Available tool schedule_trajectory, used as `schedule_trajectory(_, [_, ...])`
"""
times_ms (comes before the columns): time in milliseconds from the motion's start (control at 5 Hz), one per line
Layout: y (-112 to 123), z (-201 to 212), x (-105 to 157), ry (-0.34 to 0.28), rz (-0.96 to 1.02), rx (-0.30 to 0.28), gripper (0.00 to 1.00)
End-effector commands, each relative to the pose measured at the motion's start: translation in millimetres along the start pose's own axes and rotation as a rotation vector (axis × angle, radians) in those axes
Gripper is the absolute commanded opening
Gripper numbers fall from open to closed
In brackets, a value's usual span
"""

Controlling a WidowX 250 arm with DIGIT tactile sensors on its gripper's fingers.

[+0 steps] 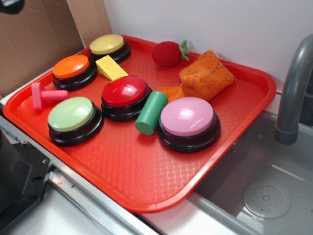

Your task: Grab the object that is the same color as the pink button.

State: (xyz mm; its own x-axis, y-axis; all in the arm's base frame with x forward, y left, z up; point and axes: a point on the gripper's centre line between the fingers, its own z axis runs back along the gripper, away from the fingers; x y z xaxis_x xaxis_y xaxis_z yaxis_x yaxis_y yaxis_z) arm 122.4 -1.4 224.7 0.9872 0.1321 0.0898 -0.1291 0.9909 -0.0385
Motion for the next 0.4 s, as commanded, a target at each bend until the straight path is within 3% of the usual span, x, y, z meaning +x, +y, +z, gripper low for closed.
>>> schedule_trajectory(0, [55,-45,28,-0.001,0.242,0.007,1.00])
schedule_trajectory(200, [82,-71,29,-0.030,0.394,0.051,1.00])
